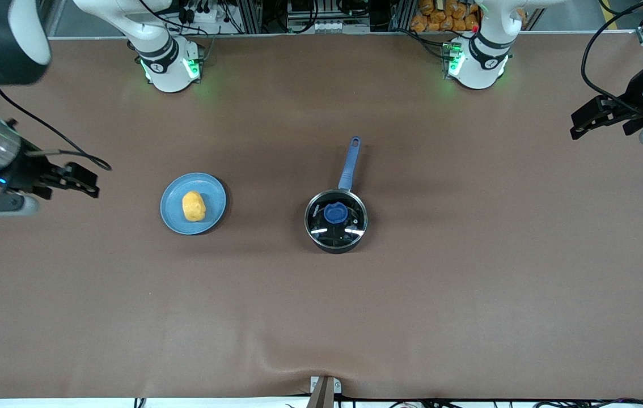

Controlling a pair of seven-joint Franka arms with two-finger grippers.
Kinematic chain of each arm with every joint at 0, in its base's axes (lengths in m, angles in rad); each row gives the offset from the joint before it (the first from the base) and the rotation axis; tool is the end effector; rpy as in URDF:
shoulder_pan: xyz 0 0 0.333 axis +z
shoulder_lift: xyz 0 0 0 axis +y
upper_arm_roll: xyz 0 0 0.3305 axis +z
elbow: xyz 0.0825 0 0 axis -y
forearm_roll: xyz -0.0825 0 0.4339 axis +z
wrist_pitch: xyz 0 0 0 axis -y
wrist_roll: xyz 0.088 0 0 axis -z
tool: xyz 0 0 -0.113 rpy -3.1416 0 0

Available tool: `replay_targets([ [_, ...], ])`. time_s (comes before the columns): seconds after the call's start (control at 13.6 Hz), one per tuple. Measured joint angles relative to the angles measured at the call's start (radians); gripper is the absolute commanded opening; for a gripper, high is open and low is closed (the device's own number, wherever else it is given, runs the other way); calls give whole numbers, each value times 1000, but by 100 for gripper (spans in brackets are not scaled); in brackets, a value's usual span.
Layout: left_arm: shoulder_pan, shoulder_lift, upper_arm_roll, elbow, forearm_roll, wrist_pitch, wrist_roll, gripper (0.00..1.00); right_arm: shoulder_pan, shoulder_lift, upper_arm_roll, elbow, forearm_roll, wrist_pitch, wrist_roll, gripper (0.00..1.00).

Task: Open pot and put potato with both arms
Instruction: 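Move the left gripper toward the glass lid on the black saucepan, then lower the left gripper and grasp the lid's blue knob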

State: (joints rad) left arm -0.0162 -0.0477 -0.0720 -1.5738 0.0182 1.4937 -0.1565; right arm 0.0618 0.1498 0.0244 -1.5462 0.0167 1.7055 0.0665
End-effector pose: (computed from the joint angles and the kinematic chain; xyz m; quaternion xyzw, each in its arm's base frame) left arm 0.5786 -0.0500 0.6530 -0.9992 -0.0348 0.0148 0.0127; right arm 0.6583 0.0575 0.5630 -0.9999 -0.0086 -0.0040 0.0104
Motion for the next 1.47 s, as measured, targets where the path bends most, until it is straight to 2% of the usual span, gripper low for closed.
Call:
replay_targets([
  [0.15,0,3,0,0,0,0,0,100,-8,-3,-7,5,0,-1,0,100],
  [0.44,0,5,0,0,0,1,0,100,-19,-14,-48,120,-1,-157,-41,100],
  [0.66,-5,16,-4,0,-1,1,0,100,-22,-13,-65,141,-1,-172,-55,100],
  [0.81,-30,48,-32,1,-7,19,-1,100,-21,-10,-65,141,-1,-171,-55,100],
  [1.1,-168,187,-127,6,-9,159,-198,100,-21,-9,-64,141,-1,-171,-55,100],
  [1.47,-391,430,-136,99,-9,342,-479,100,-20,-9,-63,141,-1,-171,-55,100],
])
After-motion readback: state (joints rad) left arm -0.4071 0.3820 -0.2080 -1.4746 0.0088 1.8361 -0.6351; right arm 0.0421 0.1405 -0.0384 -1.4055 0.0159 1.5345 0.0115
